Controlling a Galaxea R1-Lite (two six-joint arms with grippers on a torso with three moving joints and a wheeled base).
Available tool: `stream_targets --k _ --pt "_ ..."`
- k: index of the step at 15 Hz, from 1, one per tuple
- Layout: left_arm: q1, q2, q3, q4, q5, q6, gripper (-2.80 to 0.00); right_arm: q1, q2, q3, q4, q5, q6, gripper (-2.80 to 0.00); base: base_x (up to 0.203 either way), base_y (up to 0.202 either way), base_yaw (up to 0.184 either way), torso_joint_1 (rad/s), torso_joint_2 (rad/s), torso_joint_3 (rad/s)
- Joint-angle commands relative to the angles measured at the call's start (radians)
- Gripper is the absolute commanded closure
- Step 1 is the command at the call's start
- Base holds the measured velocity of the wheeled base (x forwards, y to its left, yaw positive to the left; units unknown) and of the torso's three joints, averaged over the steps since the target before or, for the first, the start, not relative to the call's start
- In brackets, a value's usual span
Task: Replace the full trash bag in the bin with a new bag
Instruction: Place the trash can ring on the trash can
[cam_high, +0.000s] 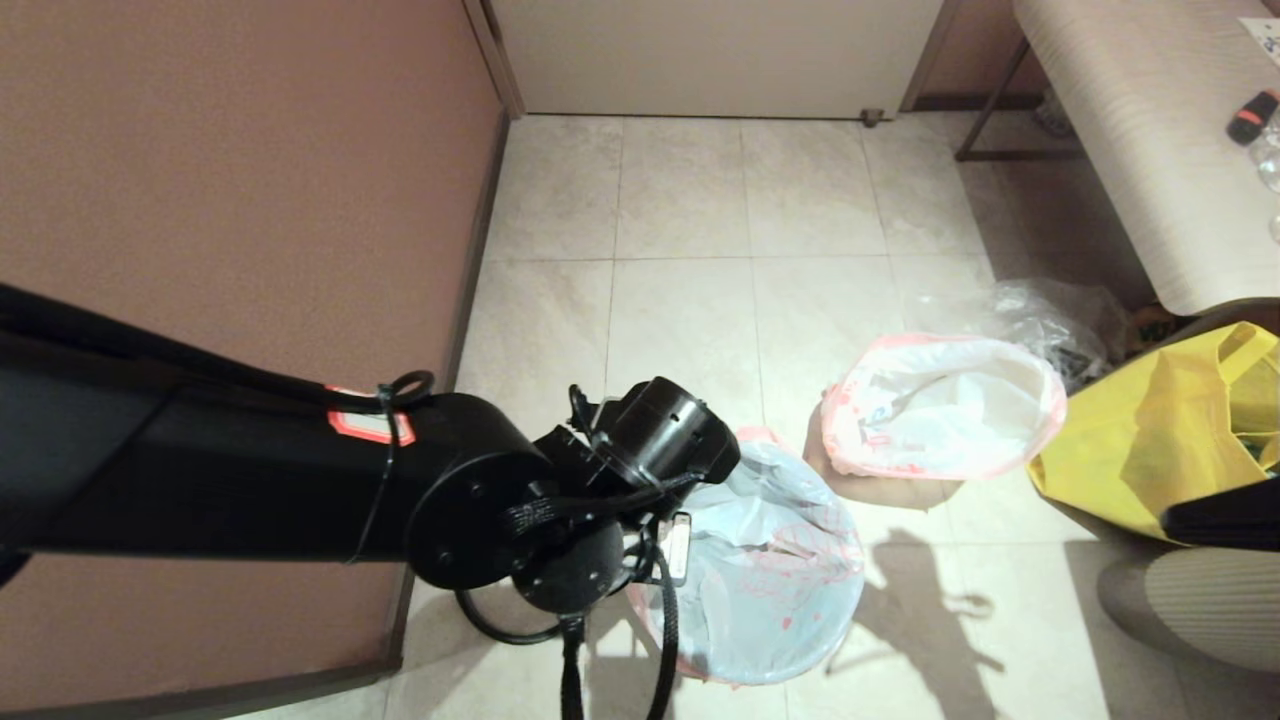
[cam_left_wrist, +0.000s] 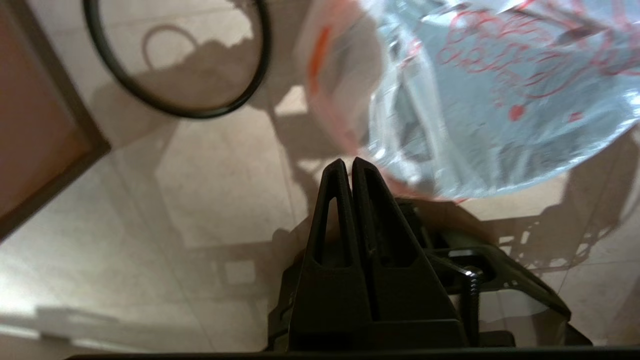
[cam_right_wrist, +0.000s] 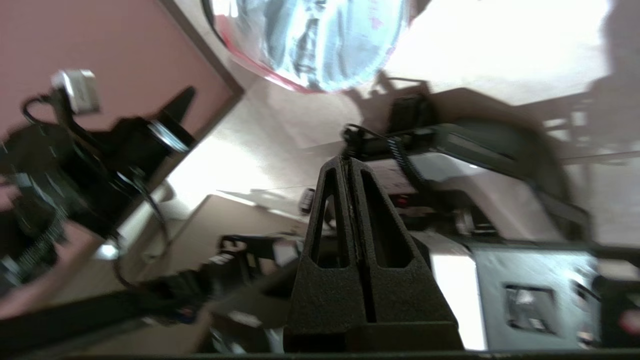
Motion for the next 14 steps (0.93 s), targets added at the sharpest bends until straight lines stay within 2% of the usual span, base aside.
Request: stream_targets --k 1,3,5,7,9,10,12,14 --pt "0.013 -0.079 0.077 0.005 0.007 -0.022 0.00 0.014 -0.156 0.013 0.044 -0.023 -0.005 0.00 0.000 0.000 0.000 0.000 0.00 0.000" --pt "0.058 -0.120 0.150 0.004 0.012 -0.071 0.00 0.011 -0.322 0.030 0.105 -0.075 -0.028 0.00 0.000 0.000 0.000 0.000 0.00 0.000" --pt "0.086 -0.113 0.179 0.005 0.039 -0.113 0.00 -0.039 -0.498 0.046 0.180 -0.169 -0.095 0.00 0.000 0.000 0.000 0.000 0.00 0.000" --pt "0.086 -0.095 0.208 0.006 0.071 -0.177 0.00 -0.116 -0.682 0.073 0.213 -0.227 -0.192 0.00 0.000 0.000 0.000 0.000 0.00 0.000" --pt "0.093 -0.098 0.217 0.006 0.093 -0.184 0.00 -0.229 -0.848 0.126 0.235 -0.263 -0.320 0.00 0.000 0.000 0.000 0.000 0.00 0.000" --pt "0.103 -0.095 0.219 0.005 0.093 -0.185 0.00 -0.258 -0.897 0.163 0.247 -0.272 -0.401 0.00 0.000 0.000 0.000 0.000 0.00 0.000" --pt "0.099 -0.087 0.232 0.003 0.094 -0.189 0.00 -0.256 -0.913 0.293 0.198 -0.255 -0.540 0.00 0.000 0.000 0.000 0.000 0.00 0.000" --pt "0.099 -0.088 0.234 0.003 0.093 -0.192 0.00 -0.199 -0.921 0.432 0.088 -0.244 -0.616 0.00 0.000 0.000 0.000 0.000 0.00 0.000"
